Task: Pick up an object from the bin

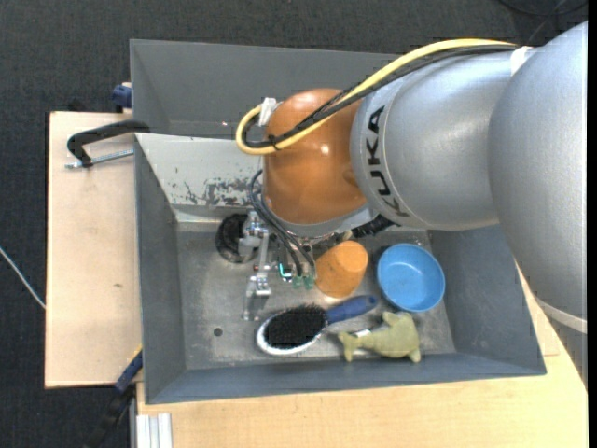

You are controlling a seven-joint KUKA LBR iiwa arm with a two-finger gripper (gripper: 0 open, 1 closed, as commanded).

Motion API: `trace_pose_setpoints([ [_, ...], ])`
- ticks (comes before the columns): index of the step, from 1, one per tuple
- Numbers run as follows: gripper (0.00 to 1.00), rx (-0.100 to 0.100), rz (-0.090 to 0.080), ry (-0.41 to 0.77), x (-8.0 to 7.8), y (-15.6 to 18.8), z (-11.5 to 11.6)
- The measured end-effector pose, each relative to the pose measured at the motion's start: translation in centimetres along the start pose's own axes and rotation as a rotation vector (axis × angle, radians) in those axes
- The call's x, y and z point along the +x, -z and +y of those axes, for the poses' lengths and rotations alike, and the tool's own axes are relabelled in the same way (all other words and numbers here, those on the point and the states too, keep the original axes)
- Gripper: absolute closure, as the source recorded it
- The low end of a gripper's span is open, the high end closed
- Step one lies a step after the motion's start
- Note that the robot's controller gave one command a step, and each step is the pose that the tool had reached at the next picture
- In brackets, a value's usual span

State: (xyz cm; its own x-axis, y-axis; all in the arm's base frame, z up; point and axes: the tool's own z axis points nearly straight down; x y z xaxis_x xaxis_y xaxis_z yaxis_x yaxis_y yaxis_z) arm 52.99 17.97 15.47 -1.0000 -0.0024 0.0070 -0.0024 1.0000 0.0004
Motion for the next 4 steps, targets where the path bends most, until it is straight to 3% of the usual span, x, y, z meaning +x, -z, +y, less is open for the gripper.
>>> trace_pose_setpoints([
  [1, 0.0, 0.003, -0.003, 0.289, 3.9, -1.6, -6.1],
  [2, 0.0, 0.0, -0.01, 0.49, 0.9, -8.3, -6.0],
  [3, 1.0, -0.002, -0.016, 0.49, 0.7, -8.0, -5.9],
  [4, 1.0, 0.001, -0.021, 0.521, -0.7, 4.5, -5.8],
])
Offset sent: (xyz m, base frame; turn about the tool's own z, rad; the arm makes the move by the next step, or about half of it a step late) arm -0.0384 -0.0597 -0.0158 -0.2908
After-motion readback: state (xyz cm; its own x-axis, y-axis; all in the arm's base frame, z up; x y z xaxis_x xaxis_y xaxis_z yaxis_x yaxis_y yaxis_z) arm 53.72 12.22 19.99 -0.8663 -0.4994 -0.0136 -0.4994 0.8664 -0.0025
